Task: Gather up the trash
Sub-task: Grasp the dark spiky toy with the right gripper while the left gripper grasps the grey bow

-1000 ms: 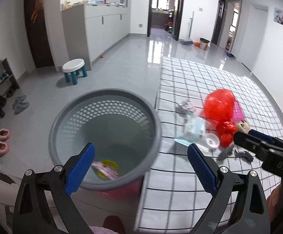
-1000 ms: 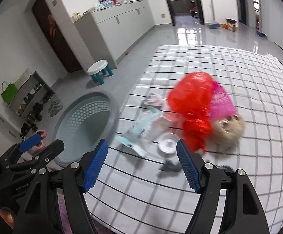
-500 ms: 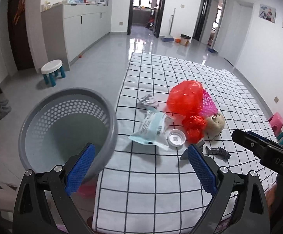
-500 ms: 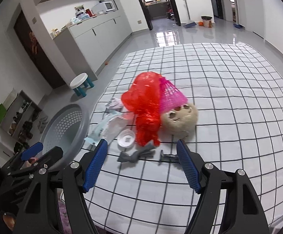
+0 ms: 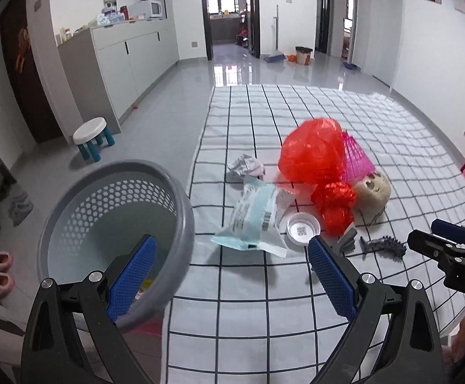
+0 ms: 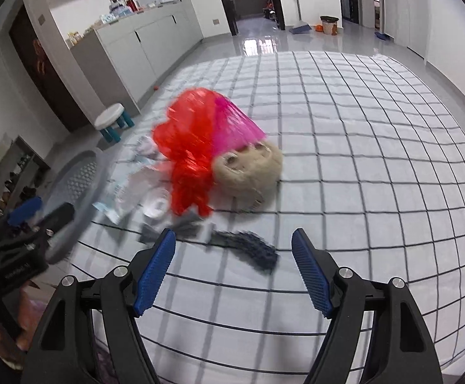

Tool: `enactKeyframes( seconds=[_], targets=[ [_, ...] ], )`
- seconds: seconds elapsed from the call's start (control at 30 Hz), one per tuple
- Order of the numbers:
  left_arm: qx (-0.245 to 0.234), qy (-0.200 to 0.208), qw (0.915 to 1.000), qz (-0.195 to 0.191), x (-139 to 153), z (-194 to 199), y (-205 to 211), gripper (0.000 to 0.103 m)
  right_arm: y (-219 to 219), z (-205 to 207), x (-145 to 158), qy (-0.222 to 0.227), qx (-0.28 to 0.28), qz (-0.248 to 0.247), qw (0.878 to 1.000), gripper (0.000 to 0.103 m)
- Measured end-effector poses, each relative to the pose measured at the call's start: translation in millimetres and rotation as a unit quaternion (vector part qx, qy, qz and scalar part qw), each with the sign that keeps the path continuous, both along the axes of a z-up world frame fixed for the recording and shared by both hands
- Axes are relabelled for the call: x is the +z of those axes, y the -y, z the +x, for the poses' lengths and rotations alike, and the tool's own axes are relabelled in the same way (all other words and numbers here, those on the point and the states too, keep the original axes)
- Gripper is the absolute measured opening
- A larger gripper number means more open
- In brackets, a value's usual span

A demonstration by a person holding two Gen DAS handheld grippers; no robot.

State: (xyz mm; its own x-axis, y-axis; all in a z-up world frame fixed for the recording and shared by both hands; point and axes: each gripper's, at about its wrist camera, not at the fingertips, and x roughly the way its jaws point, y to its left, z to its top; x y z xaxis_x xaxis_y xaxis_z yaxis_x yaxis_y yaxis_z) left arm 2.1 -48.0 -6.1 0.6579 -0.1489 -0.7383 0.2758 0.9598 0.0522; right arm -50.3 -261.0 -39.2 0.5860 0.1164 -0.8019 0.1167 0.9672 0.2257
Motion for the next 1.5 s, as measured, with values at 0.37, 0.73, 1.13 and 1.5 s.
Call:
enactKeyframes(
  seconds=[0.37, 0.73, 1.13, 1.5],
  targets=[
    [-0.015, -0.022, 0.9996, -0.004, -17.6, 0.0, 16.3, 0.094, 18.0, 8.7, -33.1, -0.041, 0.02, -0.018, 0.999, 0.072],
    [-0.028, -0.043, 0.9987, -0.005, -31.1, -1.1, 28.7, 0.096, 0.7, 22.5, -49.8, -0.056, 0.064, -0.057, 0.995, 0.061],
    [-0.039, -0.051, 0.9979, -0.006, -39.6, -2.9, 42.6, 0.096, -8.4, 27.6, -49.8, -0.04, 0.083, -0.066, 0.994, 0.033],
    [-0.045, -0.059, 0.9972, 0.0, -50.6, -1.3, 56.4, 0.096, 18.8, 10.6, -40.1, -0.017, 0.047, 0.004, 0.999, 0.021]
  ],
)
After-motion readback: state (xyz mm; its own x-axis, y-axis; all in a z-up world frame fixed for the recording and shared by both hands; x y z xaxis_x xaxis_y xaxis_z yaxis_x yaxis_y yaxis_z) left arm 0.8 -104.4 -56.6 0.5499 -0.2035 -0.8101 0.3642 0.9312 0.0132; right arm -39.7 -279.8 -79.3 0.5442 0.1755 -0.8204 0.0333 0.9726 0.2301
